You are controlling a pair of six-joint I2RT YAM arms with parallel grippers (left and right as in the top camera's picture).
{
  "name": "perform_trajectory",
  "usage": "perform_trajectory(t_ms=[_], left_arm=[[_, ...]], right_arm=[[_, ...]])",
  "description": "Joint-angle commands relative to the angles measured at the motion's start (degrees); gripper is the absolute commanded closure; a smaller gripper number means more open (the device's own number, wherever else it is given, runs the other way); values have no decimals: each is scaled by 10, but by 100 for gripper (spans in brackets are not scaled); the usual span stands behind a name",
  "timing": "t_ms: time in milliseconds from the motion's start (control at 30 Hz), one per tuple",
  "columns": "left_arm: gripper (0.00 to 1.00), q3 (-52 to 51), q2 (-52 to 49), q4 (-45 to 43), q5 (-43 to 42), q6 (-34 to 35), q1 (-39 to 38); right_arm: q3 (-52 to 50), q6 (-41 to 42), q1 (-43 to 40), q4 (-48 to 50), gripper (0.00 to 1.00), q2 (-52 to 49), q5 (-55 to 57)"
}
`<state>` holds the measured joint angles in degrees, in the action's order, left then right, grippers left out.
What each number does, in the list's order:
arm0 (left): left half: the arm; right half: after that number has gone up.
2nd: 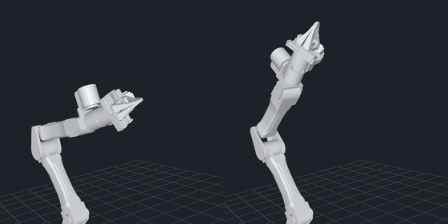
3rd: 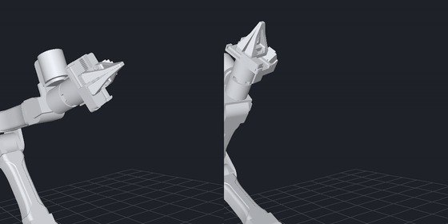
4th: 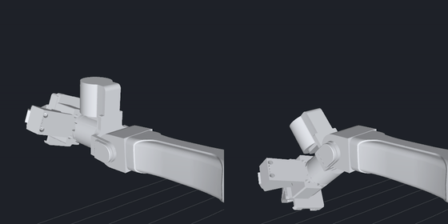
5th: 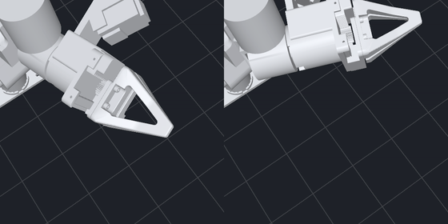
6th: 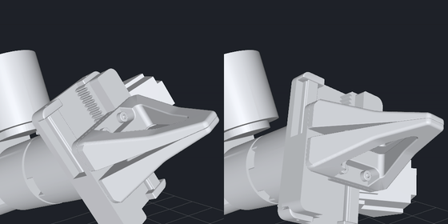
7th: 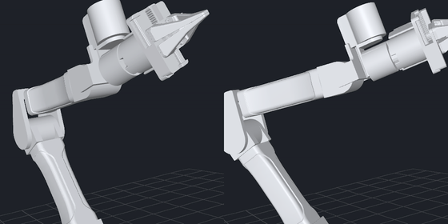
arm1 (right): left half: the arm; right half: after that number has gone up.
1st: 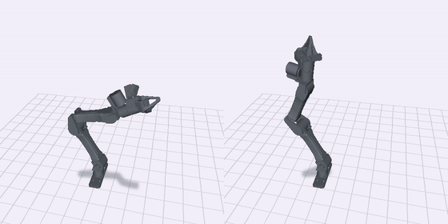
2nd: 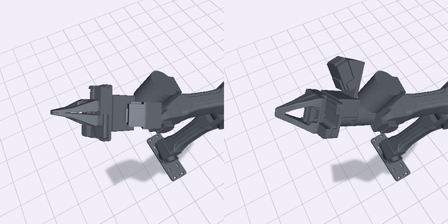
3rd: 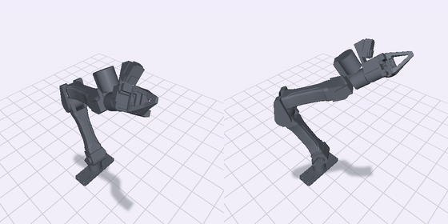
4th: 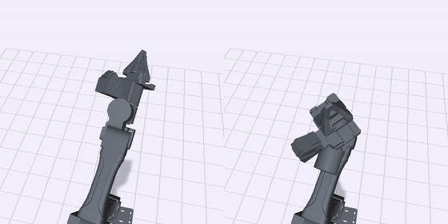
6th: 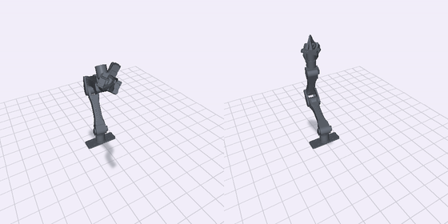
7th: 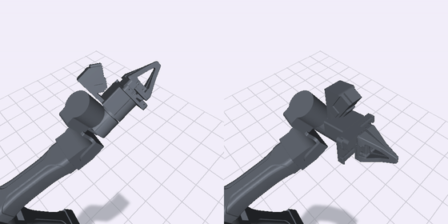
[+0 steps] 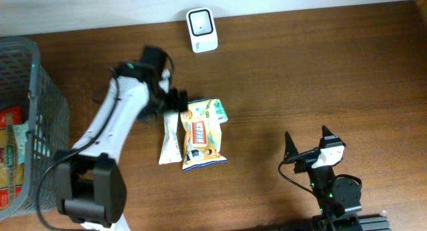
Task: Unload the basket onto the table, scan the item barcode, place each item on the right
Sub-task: 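Lift the white tube from the basket and set it beside the bag, then pull the light green pouch from the basket and place it left of the tube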
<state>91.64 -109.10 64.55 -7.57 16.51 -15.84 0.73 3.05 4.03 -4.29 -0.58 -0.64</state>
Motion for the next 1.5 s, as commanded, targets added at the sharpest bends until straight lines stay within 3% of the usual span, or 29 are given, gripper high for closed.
perform_trajectory(t_ms=[0, 133, 267, 367, 433, 600, 700, 833, 967, 1000, 1067, 1100, 1167, 1300, 1333, 1400, 1467], left_arm=[[1, 213, 47, 73, 82, -25, 57], [1, 372, 105, 109, 248, -26, 185], [1, 360, 117, 102, 259, 50, 357], [1, 269, 74, 64, 251, 49, 468], [0, 233, 52, 47, 249, 39, 490], [5, 146, -41, -3, 134, -121, 545], [20, 134, -111, -13, 71, -218, 557], [22, 134, -175, -16, 29, -284, 556], [24, 134, -186, -22, 24, -295, 556], [40, 134, -186, -22, 24, -295, 556], [91, 134, -186, -22, 24, -275, 556], [100, 134, -186, -21, 24, -264, 556], [100, 135, -182, -19, 24, -264, 556], [100, 161, -109, -17, 24, -202, 556], [100, 184, -70, -7, 20, -163, 556], [100, 210, 23, -11, -39, -134, 544], [100, 211, 139, -35, -36, -120, 501]], right_arm=[[-4, 2, -3, 0, 1, 4, 5], [-4, 2, -3, 0, 2, 4, 5], [-4, 2, -3, 0, 2, 4, 5], [-4, 2, -3, 0, 2, 4, 5], [-4, 2, -3, 0, 2, 4, 5], [-4, 2, -3, 0, 2, 4, 5], [-4, 2, -3, 0, 2, 4, 5], [-4, 2, -3, 0, 2, 4, 5], [-4, 2, -3, 0, 2, 4, 5], [-4, 2, -3, 0, 2, 4, 5], [-4, 2, -3, 0, 2, 4, 5], [-4, 2, -3, 0, 2, 4, 5], [-4, 2, -3, 0, 2, 4, 5], [-4, 2, -3, 0, 2, 4, 5], [-4, 2, -3, 0, 2, 4, 5], [-4, 2, -3, 0, 2, 4, 5], [-4, 2, -3, 0, 2, 4, 5]])
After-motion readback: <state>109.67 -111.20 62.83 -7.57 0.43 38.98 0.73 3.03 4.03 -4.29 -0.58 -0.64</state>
